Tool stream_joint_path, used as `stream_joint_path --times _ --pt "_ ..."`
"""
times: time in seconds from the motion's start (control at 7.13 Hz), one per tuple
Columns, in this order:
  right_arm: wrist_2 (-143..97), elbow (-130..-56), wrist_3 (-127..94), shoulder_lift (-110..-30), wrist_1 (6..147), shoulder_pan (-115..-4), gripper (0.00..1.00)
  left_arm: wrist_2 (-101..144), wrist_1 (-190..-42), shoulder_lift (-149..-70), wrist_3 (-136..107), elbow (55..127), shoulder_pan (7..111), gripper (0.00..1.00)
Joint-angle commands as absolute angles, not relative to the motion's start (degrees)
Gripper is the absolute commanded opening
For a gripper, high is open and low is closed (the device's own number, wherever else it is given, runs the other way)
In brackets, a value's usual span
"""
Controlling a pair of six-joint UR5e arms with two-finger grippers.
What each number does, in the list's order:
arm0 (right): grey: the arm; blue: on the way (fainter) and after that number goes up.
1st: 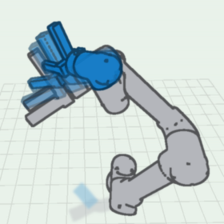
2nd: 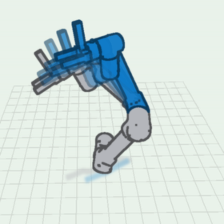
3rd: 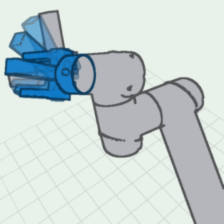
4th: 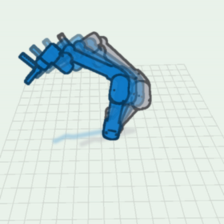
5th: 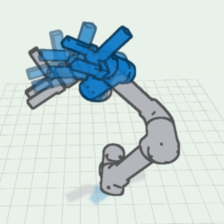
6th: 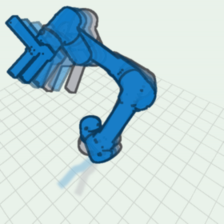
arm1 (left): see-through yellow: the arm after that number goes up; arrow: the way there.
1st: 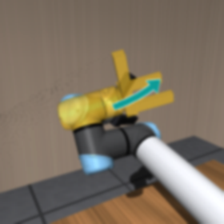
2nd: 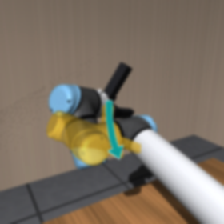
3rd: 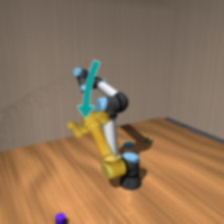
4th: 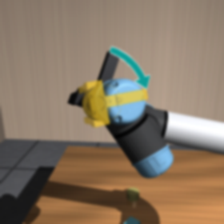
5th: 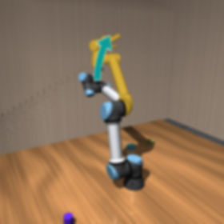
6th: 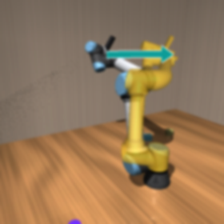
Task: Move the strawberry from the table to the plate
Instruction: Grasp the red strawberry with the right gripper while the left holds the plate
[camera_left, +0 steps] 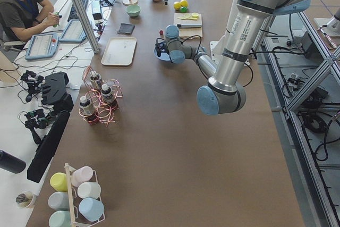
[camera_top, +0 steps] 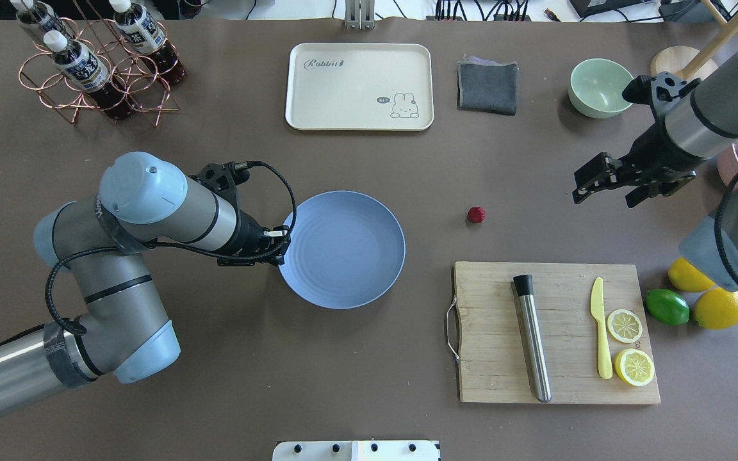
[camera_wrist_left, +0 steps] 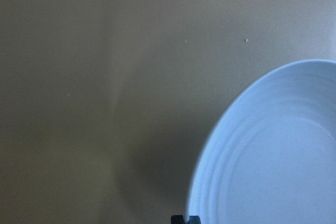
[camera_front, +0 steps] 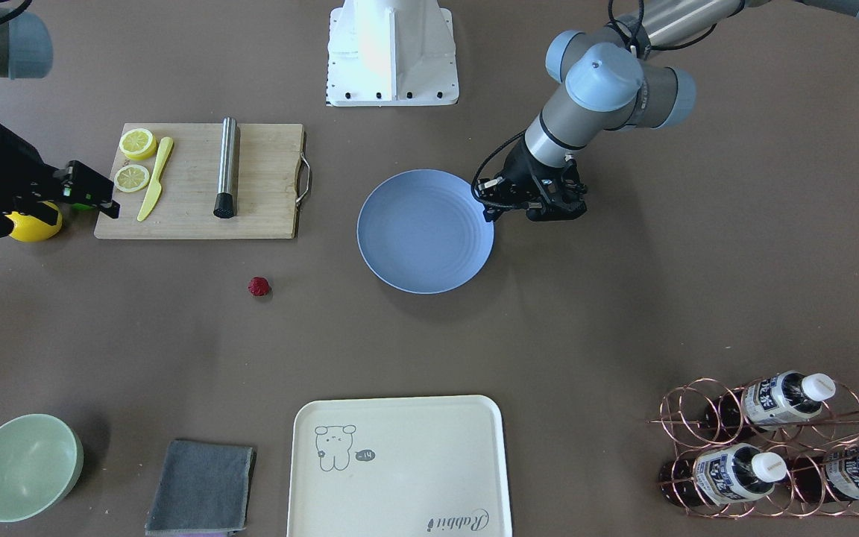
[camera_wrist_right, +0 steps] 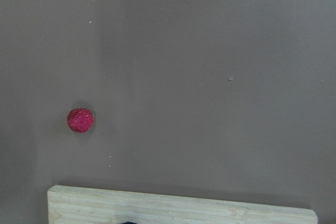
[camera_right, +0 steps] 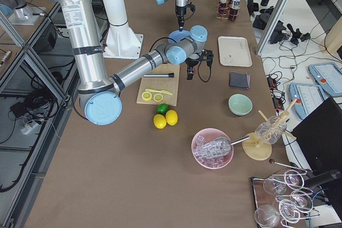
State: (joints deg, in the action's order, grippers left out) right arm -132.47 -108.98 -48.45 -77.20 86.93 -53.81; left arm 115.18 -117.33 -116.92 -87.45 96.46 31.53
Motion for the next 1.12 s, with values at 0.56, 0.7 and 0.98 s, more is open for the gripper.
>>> stream_joint_path --times 0.56,0.7,0.98 --pt "-124.6 -94.1 -55.9 -65.6 75.4 -44.8 1.00 112.9 -117.4 -118.0 -88.2 95.7 30.3 0.87" --pt "-123.3 -91.3 -56.2 -64.2 73.8 -43.4 1.00 112.9 -117.3 -118.0 -88.2 96.1 30.7 0.87" --pt "-121.3 -89.0 -56.4 -62.6 73.8 -41.9 1.00 113.4 -117.2 -117.3 -88.2 97.5 32.1 0.87"
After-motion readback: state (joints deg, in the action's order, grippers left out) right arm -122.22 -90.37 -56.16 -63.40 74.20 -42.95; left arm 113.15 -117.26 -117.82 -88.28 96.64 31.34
